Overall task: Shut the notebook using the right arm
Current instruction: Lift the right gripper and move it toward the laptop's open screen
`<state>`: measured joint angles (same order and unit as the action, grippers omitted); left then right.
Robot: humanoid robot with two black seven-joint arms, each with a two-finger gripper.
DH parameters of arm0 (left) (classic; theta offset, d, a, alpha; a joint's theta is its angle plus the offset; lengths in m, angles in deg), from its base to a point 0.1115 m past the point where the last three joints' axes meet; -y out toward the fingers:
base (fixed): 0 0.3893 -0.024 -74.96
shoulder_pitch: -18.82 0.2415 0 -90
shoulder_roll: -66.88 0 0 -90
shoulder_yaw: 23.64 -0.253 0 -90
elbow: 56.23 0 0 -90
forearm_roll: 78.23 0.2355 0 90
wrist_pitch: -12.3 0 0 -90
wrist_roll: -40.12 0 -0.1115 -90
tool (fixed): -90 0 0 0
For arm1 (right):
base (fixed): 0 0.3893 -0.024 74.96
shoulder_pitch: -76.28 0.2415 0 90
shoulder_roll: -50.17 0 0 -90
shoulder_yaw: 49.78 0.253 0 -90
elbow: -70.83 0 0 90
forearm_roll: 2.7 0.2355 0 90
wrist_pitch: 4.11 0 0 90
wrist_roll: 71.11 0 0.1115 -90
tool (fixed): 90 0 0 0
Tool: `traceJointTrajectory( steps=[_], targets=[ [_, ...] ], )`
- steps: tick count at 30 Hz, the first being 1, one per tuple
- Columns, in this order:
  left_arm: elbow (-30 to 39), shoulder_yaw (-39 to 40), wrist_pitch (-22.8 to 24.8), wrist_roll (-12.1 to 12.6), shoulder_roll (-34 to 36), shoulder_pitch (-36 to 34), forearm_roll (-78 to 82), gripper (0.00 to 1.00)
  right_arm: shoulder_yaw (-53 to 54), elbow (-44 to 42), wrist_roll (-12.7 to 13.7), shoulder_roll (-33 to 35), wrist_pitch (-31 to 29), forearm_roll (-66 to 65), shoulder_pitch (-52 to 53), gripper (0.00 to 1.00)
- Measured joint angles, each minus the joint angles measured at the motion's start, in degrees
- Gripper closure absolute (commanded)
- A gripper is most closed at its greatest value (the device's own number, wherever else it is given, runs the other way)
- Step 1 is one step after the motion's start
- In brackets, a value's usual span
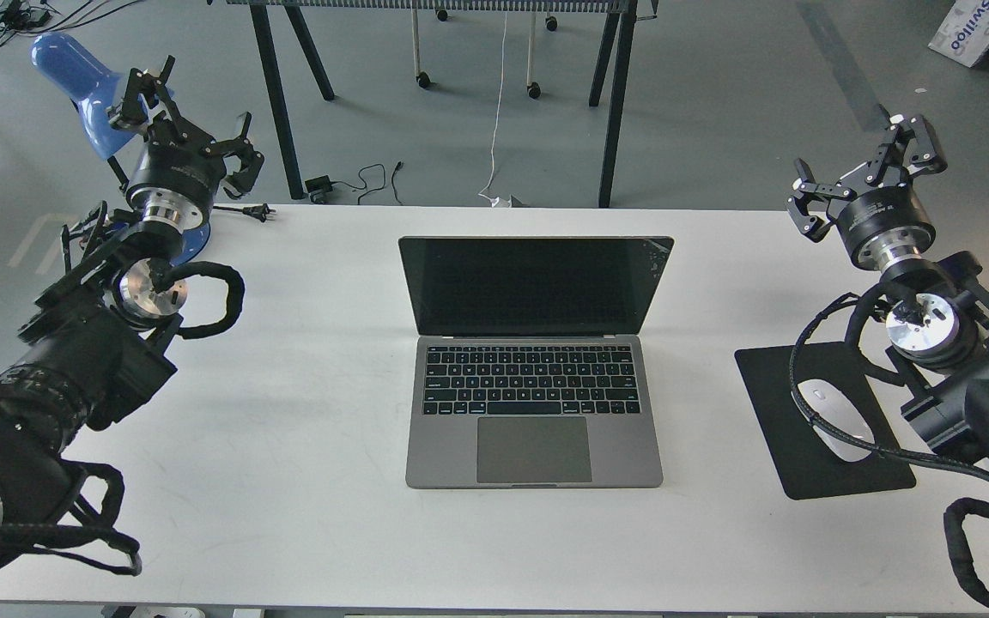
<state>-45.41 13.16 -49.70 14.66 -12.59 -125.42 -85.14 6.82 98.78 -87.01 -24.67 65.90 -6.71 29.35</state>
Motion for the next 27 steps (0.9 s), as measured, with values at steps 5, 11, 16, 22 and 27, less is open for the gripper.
traceJointTrajectory(
  steps=[5, 11, 16, 22, 27],
  targets=[
    [-0.02, -0.06, 0.0, -0.03, 0.01, 0.0, 0.31, 0.0, -0.32, 0.05, 0.0, 0.03, 0.01, -0.03, 0.16, 0.0],
    [-0.02, -0.07, 0.0, -0.03, 0.17, -0.1, 0.32, 0.0, -2.4, 0.32, 0.36, 0.24, 0.27, -0.56, 2.21, 0.0],
    [-0.02, -0.07, 0.0, 0.05, 0.21, -0.1, 0.32, 0.0, -10.34, 0.01, 0.38, -0.92, 2.39, -0.64, 7.12, 0.0],
    [-0.02, -0.07, 0.0, 0.07, 0.21, -0.01, 0.32, 0.0, -20.23, -0.67, 0.38, -5.94, 4.32, -0.78, 11.33, 0.0],
    [-0.02, -0.07, 0.0, 0.18, 0.14, 0.0, 0.4, 0.0, -24.87, -0.8, 1.27, -9.21, 5.01, -0.78, 11.84, 0.0]
  ],
)
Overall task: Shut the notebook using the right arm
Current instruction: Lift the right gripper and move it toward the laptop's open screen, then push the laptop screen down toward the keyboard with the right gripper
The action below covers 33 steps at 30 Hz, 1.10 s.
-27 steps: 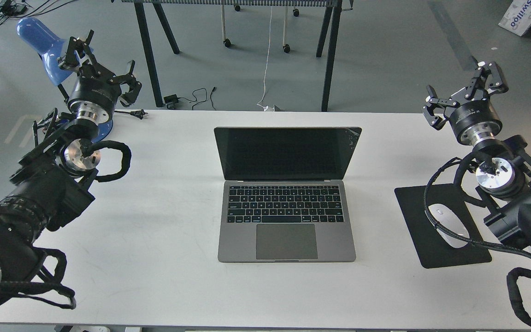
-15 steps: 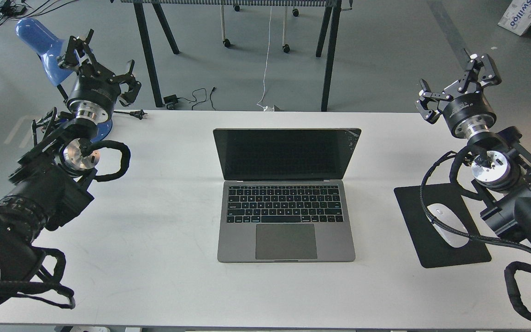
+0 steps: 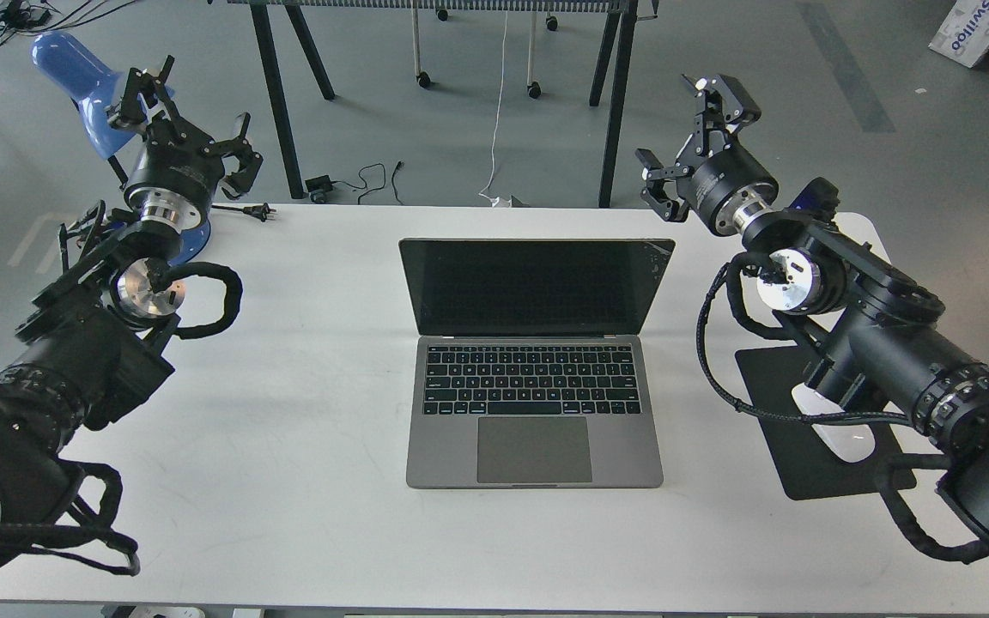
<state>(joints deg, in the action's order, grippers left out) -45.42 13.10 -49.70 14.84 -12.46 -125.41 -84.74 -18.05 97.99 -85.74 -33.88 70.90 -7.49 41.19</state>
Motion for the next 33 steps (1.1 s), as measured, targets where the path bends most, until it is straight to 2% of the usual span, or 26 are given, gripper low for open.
traceJointTrajectory(
  steps=[8, 11, 17, 24, 33],
  targets=[
    [0.0, 0.0, 0.0, 0.04, -0.03, 0.07, 0.01, 0.0, -0.88, 1.84, 1.0, -1.1, 0.05, 0.0, -1.74, 0.0],
    [0.01, 0.0, 0.0, -0.02, -0.03, 0.07, 0.02, 0.0, -0.89, 6.28, 1.38, -0.62, 0.25, -0.06, -3.38, 0.0],
    [0.0, 0.0, 0.0, -0.04, -0.03, 0.07, 0.01, 0.0, -0.94, 16.49, 1.57, 4.14, 3.24, -0.13, -6.79, 0.0],
    [0.0, 0.0, 0.0, -0.04, -0.03, 0.08, 0.01, 0.0, -3.7, 21.86, 2.55, 7.72, 4.07, -0.37, -10.09, 0.0],
    [0.0, 0.0, 0.0, -0.04, -0.03, 0.1, 0.0, 0.0, -5.05, 29.75, 2.37, 14.47, 3.46, -0.4, -15.09, 0.0]
  ],
)
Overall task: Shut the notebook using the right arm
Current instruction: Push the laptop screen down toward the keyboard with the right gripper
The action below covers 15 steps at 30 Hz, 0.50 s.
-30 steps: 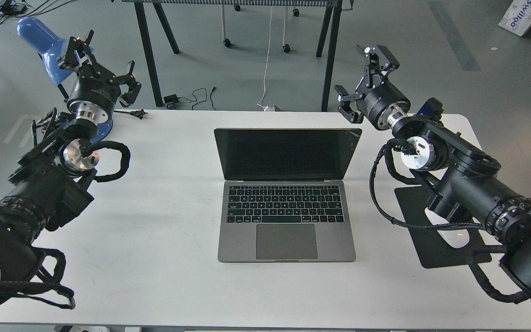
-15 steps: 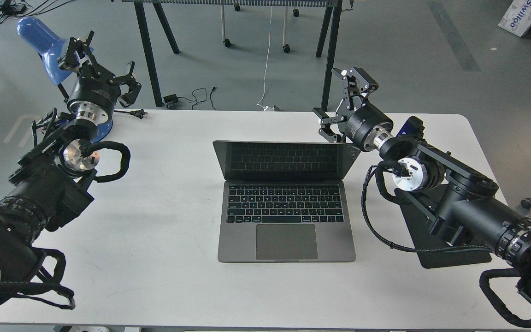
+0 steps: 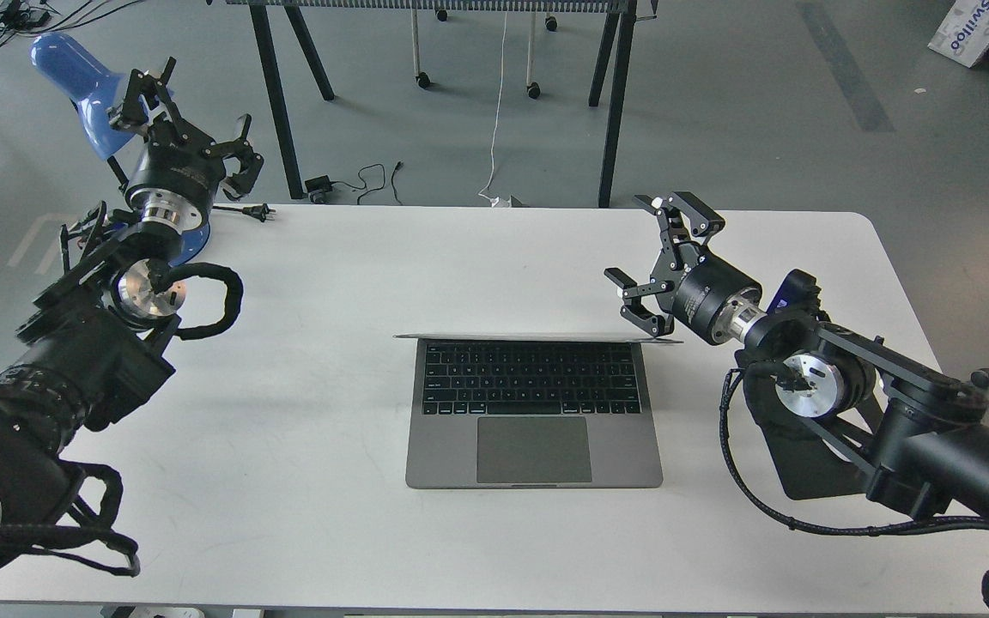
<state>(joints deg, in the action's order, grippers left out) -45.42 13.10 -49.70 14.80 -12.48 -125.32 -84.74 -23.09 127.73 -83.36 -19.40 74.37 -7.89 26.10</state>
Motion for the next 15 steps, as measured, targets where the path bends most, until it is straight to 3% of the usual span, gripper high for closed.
traceJointTrajectory(
  steps=[6, 15],
  targets=[
    [0.0, 0.0, 0.0, 0.0, 0.0, 0.0, 0.0, 0.0, -0.16, 4.17, -0.2, 2.2, -0.24, -1.37, -4.1, 0.0],
    [0.0, 0.0, 0.0, 0.0, 0.04, 0.0, 0.0, 0.0, -0.77, 4.53, -0.38, 0.11, -0.27, -5.4, -8.81, 0.0]
  ],
)
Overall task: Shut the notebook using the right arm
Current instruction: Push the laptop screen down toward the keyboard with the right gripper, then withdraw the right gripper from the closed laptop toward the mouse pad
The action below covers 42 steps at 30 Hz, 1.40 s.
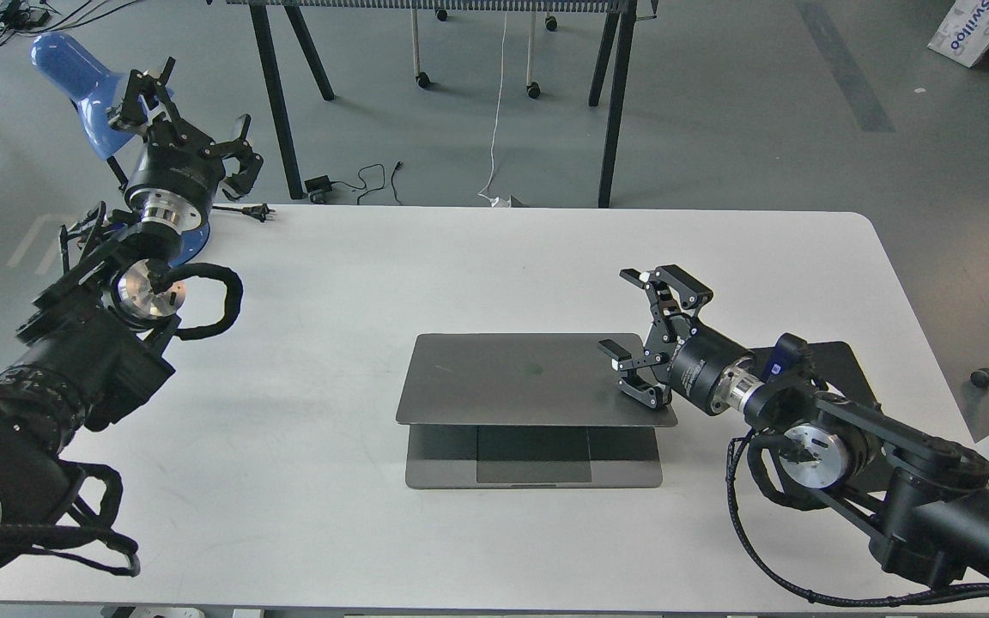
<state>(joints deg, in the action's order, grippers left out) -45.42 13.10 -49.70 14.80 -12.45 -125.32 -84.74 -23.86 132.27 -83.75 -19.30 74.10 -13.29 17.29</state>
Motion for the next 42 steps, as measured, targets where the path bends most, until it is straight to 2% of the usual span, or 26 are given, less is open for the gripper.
traceJointTrajectory(
  steps=[11, 32, 42],
  targets=[
    [0.0, 0.0, 0.0, 0.0, -0.02, 0.0, 0.0, 0.0, -0.27, -1.51, -0.02, -0.55, 0.19, -5.94, -2.85, 0.0],
    [0.01, 0.0, 0.0, 0.01, -0.04, 0.0, 0.0, 0.0, -1.73, -5.61, -0.08, -2.92, 0.66, -7.41, -4.03, 0.0],
    [0.0, 0.0, 0.0, 0.01, -0.04, 0.0, 0.0, 0.0, 2.78, -2.42, -0.05, -2.1, 0.39, -7.09, -3.45, 0.0]
  ],
)
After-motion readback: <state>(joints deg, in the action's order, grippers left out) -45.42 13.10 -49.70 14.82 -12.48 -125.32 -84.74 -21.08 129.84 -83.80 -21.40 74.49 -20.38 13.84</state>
